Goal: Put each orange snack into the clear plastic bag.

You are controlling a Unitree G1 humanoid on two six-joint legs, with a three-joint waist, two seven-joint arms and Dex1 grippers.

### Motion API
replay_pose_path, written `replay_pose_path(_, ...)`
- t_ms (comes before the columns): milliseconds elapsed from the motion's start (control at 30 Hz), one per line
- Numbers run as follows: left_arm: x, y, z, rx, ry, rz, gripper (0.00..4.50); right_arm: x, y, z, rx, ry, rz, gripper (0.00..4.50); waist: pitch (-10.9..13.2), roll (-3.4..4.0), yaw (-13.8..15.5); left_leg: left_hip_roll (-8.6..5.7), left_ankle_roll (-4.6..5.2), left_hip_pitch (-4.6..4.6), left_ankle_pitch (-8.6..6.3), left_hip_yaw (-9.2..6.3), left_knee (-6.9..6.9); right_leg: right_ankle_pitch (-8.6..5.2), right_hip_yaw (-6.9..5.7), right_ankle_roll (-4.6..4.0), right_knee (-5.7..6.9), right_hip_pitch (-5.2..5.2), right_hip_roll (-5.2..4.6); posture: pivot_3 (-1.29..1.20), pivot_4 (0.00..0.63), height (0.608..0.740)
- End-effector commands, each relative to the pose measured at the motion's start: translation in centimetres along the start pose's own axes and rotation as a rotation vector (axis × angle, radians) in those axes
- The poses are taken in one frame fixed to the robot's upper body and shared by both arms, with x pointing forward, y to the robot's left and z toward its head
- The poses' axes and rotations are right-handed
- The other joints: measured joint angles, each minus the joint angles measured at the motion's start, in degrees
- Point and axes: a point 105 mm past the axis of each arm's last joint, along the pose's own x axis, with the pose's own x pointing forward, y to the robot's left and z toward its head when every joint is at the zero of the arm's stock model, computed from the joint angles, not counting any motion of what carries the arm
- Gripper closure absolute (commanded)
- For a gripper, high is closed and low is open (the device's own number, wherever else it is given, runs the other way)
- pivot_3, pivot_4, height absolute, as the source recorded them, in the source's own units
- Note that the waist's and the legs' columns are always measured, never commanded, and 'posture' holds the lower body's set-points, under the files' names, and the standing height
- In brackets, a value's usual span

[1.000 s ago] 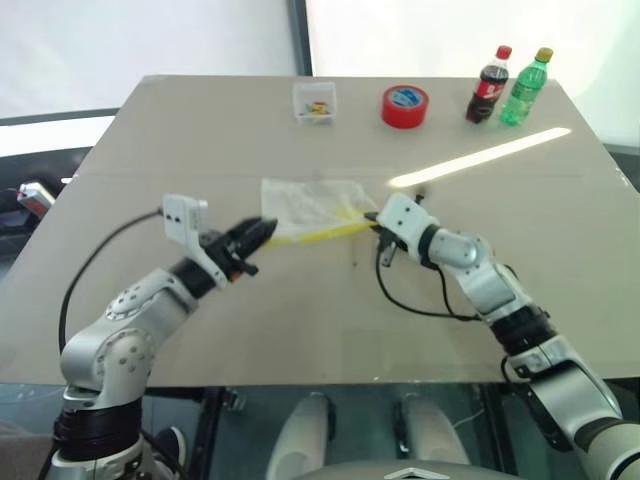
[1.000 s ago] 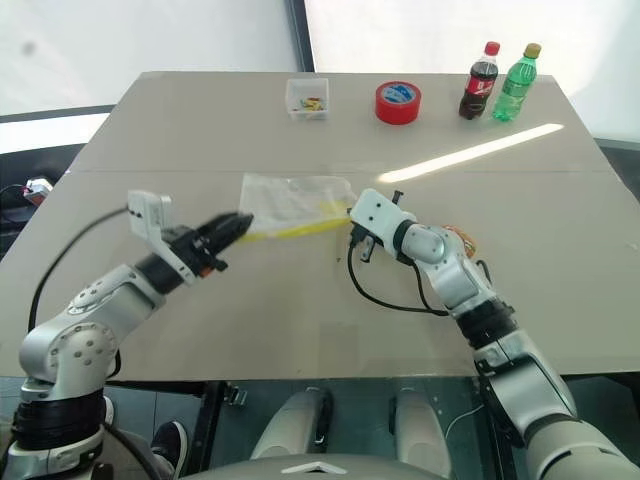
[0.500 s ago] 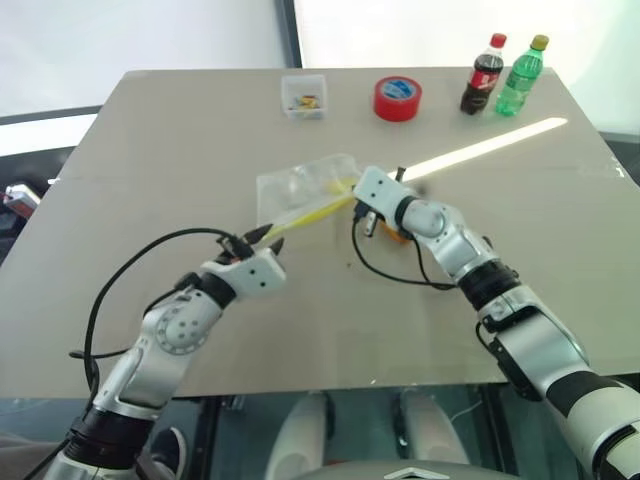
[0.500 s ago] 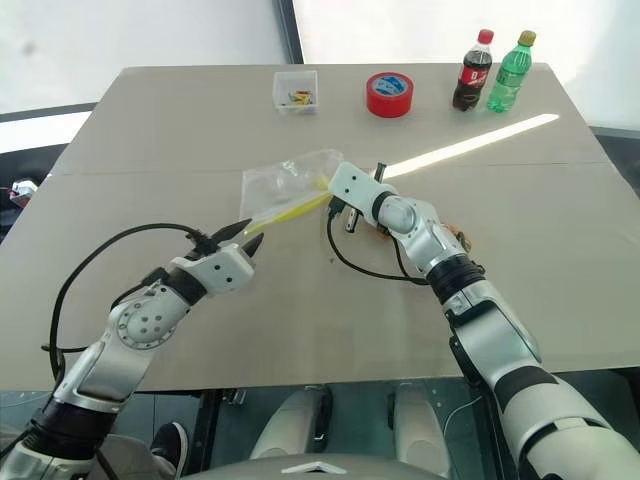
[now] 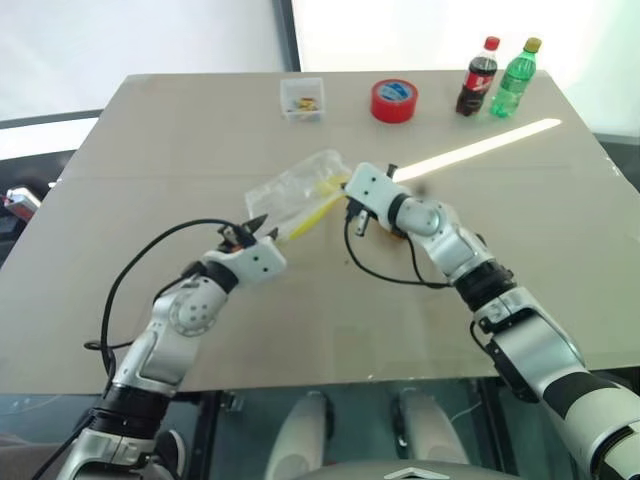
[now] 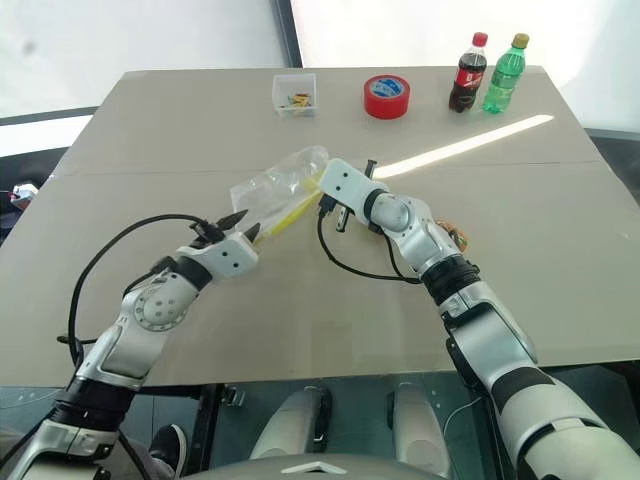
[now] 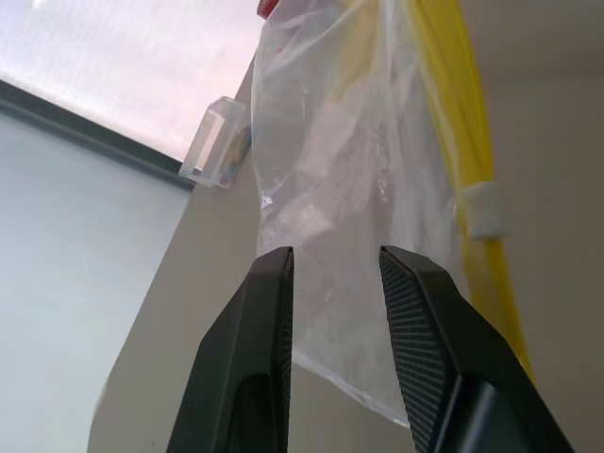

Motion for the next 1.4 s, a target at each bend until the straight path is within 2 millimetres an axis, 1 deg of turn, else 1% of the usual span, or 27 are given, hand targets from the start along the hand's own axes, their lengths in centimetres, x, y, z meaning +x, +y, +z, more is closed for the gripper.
replay_pose_path(33,-0.4,0.2,2.1,0.012,-0.103,0.002,2.99,-0.3,-1.3,0.5,0.012,-0.022,-0.05,4.5,0.0,0.0,0.0,0.0,0.0,0.0,0.0,-0.01,0.0,0.0,0.0,0.0,0.0,0.0,0.0,0.0,0.15,0.74)
replay_pose_path(100,-0.8,-0.5,2.5,0.011,-0.116,-0.032,2.99,-0.3,-1.4,0.5,0.013,-0.019,-0.053,4.5,0.0,0.0,-0.1,0.01,0.0,-0.01,0.0,0.0,-0.01,0.0,0.0,0.0,-0.01,-0.01,0.0,0.0,0.15,0.74)
replay_pose_path(233,-1.9,-2.1,1.8,-0.004,-0.08,-0.08,2.99,-0.2,-1.4,0.6,0.018,-0.02,-0.06,4.5,0.0,0.0,-0.1,0.02,0.0,-0.01,0.0,0.01,-0.03,0.0,0.01,0.0,-0.02,-0.02,0.0,0.0,0.15,0.74)
replay_pose_path(333,-2.2,-2.5,1.2,0.023,-0.048,-0.081,2.99,-0.2,-1.4,0.7,0.021,-0.024,-0.06,4.5,0.0,0.0,0.0,0.02,0.0,-0.01,0.0,-0.01,-0.02,0.0,0.0,0.0,0.0,-0.01,0.01,0.0,0.15,0.74)
replay_pose_path(400,-1.9,-2.4,0.6,0.066,-0.024,-0.076,2.99,-0.2,-1.3,0.9,0.024,-0.032,-0.056,4.5,0.0,0.0,0.2,0.02,0.0,0.01,0.0,-0.04,0.03,0.01,-0.05,-0.01,0.05,0.02,0.02,0.0,0.15,0.74)
replay_pose_path(467,-1.3,-2.0,0.6,0.094,-0.024,-0.061,2.99,-0.1,-1.2,1.1,0.025,-0.038,-0.051,4.5,0.0,0.01,0.2,0.02,0.0,0.0,0.0,-0.05,0.1,0.01,-0.06,-0.03,0.1,0.03,0.04,0.0,0.15,0.74)
replay_pose_path(567,-0.6,-1.7,0.9,0.095,-0.032,-0.041,2.99,-0.1,-1.1,1.3,0.024,-0.043,-0.046,4.5,0.0,0.0,0.1,0.02,0.0,0.0,0.0,-0.05,0.19,0.02,-0.05,-0.03,0.21,0.03,0.06,0.0,0.15,0.74)
replay_pose_path(700,-0.3,-1.4,0.8,0.093,-0.024,-0.014,2.99,-0.2,-1.1,1.2,0.025,-0.042,-0.044,4.5,0.0,0.0,-0.1,0.02,0.0,0.0,0.0,-0.04,0.2,0.02,-0.04,-0.03,0.23,0.01,0.06,0.0,0.15,0.74)
replay_pose_path(800,-0.3,-1.3,0.4,0.07,-0.007,-0.011,3.73,-0.4,-1.0,1.0,0.028,-0.039,-0.044,4.5,0.0,0.0,0.0,0.03,0.0,0.0,0.0,-0.05,0.19,0.02,-0.04,-0.03,0.24,0.0,0.07,0.0,0.15,0.74)
replay_pose_path(833,-0.3,-1.4,0.4,0.063,-0.005,-0.015,4.16,-0.4,-1.0,1.0,0.029,-0.038,-0.044,4.5,0.0,0.01,0.0,0.03,0.0,0.0,0.0,-0.05,0.2,0.02,-0.04,-0.03,0.25,0.0,0.07,0.0,0.15,0.74)
replay_pose_path(867,-0.4,-1.3,0.3,0.062,-0.001,-0.012,4.43,-0.4,-1.0,1.0,0.03,-0.037,-0.044,4.5,0.0,0.02,0.0,0.03,0.0,0.01,0.0,-0.05,0.2,0.02,-0.04,-0.03,0.26,0.01,0.07,0.0,0.15,0.74)
replay_pose_path(1033,-0.5,-0.9,-0.1,0.061,0.016,0.003,4.43,-0.5,-0.8,0.7,0.06,-0.028,-0.033,4.5,0.0,0.02,0.0,0.03,-0.01,0.04,0.01,-0.05,0.33,0.02,-0.03,-0.03,0.45,0.01,0.06,0.0,0.15,0.74)
replay_pose_path(1133,-0.4,-0.9,0.1,0.028,0.01,0.004,4.5,-0.9,-1.0,0.2,0.079,-0.009,-0.031,3.61,0.0,0.02,0.0,0.03,-0.02,0.05,0.02,-0.07,0.33,0.02,-0.03,-0.03,0.5,0.01,0.08,0.0,0.15,0.74)
replay_pose_path(1200,-0.2,-1.0,0.6,-0.007,-0.001,0.01,4.5,-1.3,-1.3,-0.1,0.112,0.007,-0.046,2.74,0.0,0.02,0.1,0.03,-0.03,0.05,0.02,-0.07,0.34,0.01,-0.03,-0.03,0.51,0.0,0.08,0.0,0.15,0.74)
replay_pose_path(1267,0.1,-0.9,1.1,-0.03,-0.006,0.017,4.5,-2.1,-1.0,-0.2,0.154,0.009,-0.016,1.84,0.0,0.02,0.2,0.03,-0.03,0.03,0.02,-0.07,0.35,0.01,-0.03,-0.03,0.5,0.01,0.07,0.0,0.15,0.74)
replay_pose_path(1333,0.4,-0.7,1.6,-0.037,-0.014,0.027,4.5,-3.1,-1.3,-0.2,0.222,0.007,-0.026,1.84,0.0,0.01,0.4,0.01,-0.02,0.02,0.02,-0.08,0.37,0.01,-0.04,-0.03,0.49,0.02,0.06,0.0,0.15,0.74)
replay_pose_path(1400,0.7,-0.6,1.8,-0.061,-0.004,0.038,4.5,-4.0,-2.0,0.4,0.319,-0.017,-0.065,1.84,0.0,0.01,0.3,0.0,-0.02,0.01,0.02,-0.09,0.4,0.01,-0.04,-0.03,0.49,0.04,0.06,0.0,0.15,0.74)
